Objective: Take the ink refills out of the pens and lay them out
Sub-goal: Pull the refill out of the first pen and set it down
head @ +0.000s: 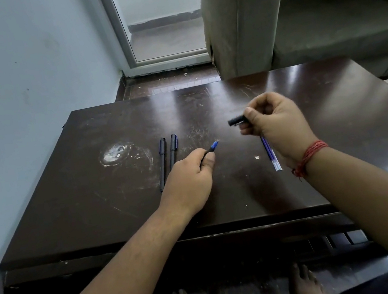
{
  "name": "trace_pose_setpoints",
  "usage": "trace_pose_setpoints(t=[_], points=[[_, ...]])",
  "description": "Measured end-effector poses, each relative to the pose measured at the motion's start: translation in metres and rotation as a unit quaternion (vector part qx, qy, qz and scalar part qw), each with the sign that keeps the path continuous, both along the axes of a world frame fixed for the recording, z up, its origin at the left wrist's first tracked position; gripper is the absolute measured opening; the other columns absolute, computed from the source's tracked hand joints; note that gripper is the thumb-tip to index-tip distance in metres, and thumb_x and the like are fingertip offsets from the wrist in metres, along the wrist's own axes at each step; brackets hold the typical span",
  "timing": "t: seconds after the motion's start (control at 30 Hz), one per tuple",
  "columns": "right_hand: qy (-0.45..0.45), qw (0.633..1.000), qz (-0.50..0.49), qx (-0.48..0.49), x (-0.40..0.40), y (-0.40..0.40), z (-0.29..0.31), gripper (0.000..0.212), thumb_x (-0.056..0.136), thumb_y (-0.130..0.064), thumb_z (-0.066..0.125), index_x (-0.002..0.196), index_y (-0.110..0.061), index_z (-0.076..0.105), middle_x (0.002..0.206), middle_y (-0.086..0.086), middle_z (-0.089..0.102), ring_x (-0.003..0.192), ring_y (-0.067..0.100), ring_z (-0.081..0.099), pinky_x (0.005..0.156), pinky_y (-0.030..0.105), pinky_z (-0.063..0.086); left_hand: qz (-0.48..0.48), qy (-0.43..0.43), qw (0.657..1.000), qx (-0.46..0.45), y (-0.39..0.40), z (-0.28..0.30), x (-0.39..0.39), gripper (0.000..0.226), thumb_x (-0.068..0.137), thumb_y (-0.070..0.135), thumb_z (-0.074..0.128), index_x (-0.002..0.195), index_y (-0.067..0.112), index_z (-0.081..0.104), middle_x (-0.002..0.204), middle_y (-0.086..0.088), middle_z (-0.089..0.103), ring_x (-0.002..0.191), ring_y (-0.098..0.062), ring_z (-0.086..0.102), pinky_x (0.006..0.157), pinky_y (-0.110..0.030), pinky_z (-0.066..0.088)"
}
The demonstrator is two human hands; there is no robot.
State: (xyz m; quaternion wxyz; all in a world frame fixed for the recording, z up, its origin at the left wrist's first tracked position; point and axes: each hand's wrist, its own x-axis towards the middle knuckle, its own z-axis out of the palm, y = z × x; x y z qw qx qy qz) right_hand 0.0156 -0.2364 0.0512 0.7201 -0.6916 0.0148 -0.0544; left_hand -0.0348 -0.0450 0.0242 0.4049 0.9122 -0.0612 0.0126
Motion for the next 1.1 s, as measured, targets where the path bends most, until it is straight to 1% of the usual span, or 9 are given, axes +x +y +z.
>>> trace_pose_setpoints(t=[0.07,0.1,0.2,0.27,0.4,0.53,0.73,0.93,1.1], points=[[0.007,0.999,-0.025,-0.048,0.003,-0.008,-0.007,0.015,0.089,-0.001,0.066,0.082,-0.008,0.055,0.075,0.01,0.068,0.07,0.025,0.072,0.075,0.045,0.061,0.016,0.007,1.0,-0.017,0.001,0.0,0.0,0.031,0.106,0.033,0.039,0.099,0.012,0.061,0.06,0.005,0.047,0.051,-0.012,0.04,0.055,-0.033,0.037],[-0.001,0.989,-0.023,-0.143,0.002,-0.009,-0.011,0.017,0.086,-0.005,0.07,0.079,-0.01,0.055,0.075,0.009,0.07,0.073,0.026,0.072,0.076,0.045,0.06,0.026,0.016,0.999,-0.034,0.001,0.001,0.0,0.031,0.106,0.031,0.038,0.103,0.009,0.06,0.066,0.003,0.05,0.055,-0.011,0.041,0.055,-0.026,0.039],[-0.071,0.896,0.024,-0.437,-0.007,0.005,-0.029,0.019,0.081,-0.013,0.072,0.073,-0.013,0.055,0.078,0.002,0.064,0.078,0.024,0.061,0.067,0.035,0.046,0.053,0.057,0.992,-0.099,0.0,-0.001,0.003,0.026,0.107,0.026,0.035,0.11,0.012,0.057,0.079,0.002,0.052,0.062,-0.006,0.044,0.057,-0.018,0.041],[-0.1,0.862,0.063,-0.494,-0.012,0.02,-0.037,0.022,0.085,-0.019,0.068,0.074,-0.016,0.049,0.08,0.0,0.055,0.079,0.024,0.054,0.066,0.033,0.038,0.062,0.077,0.984,-0.145,-0.001,-0.006,0.006,0.023,0.106,0.027,0.035,0.111,0.023,0.056,0.074,0.005,0.05,0.057,-0.009,0.043,0.061,-0.034,0.041],[-0.121,0.812,0.047,-0.57,-0.013,0.039,-0.046,0.022,0.091,-0.031,0.059,0.08,-0.019,0.044,0.084,-0.002,0.054,0.085,0.023,0.051,0.068,0.031,0.036,0.083,0.084,0.976,-0.183,0.002,-0.013,0.009,0.02,0.104,0.029,0.037,0.1,0.027,0.057,0.069,0.008,0.054,0.054,-0.011,0.042,0.063,-0.039,0.037],[-0.099,0.798,0.009,-0.594,-0.011,0.041,-0.047,0.022,0.094,-0.037,0.054,0.083,-0.02,0.046,0.086,0.001,0.061,0.088,0.023,0.052,0.065,0.031,0.035,0.083,0.083,0.979,-0.166,0.005,-0.015,0.01,0.017,0.104,0.031,0.04,0.096,0.023,0.053,0.061,0.011,0.06,0.052,-0.009,0.045,0.065,-0.039,0.038],[-0.082,0.809,0.028,-0.581,-0.009,0.051,-0.051,0.025,0.095,-0.037,0.054,0.08,-0.019,0.044,0.073,-0.003,0.048,0.077,0.021,0.041,0.062,0.032,0.035,0.097,0.054,0.98,-0.164,0.002,-0.009,0.01,0.018,0.104,0.03,0.04,0.094,0.019,0.051,0.062,0.005,0.062,0.048,-0.007,0.046,0.061,-0.036,0.038],[-0.073,0.824,0.045,-0.56,-0.007,0.077,-0.05,0.021,0.093,-0.034,0.056,0.082,-0.019,0.045,0.077,0.001,0.054,0.087,0.026,0.053,0.063,0.032,0.034,0.137,0.026,0.978,-0.157,-0.002,-0.002,0.011,0.017,0.105,0.026,0.042,0.09,0.02,0.051,0.067,0.003,0.063,0.046,-0.001,0.049,0.057,-0.026,0.04],[-0.059,0.835,0.036,-0.547,-0.003,0.072,-0.04,0.023,0.097,-0.038,0.051,0.089,-0.016,0.052,0.084,0.004,0.063,0.084,0.026,0.057,0.064,0.032,0.039,0.138,0.023,0.984,-0.106,0.004,-0.005,0.011,0.018,0.104,0.028,0.041,0.092,0.02,0.051,0.081,-0.005,0.066,0.068,-0.015,0.056,0.062,-0.032,0.043]])
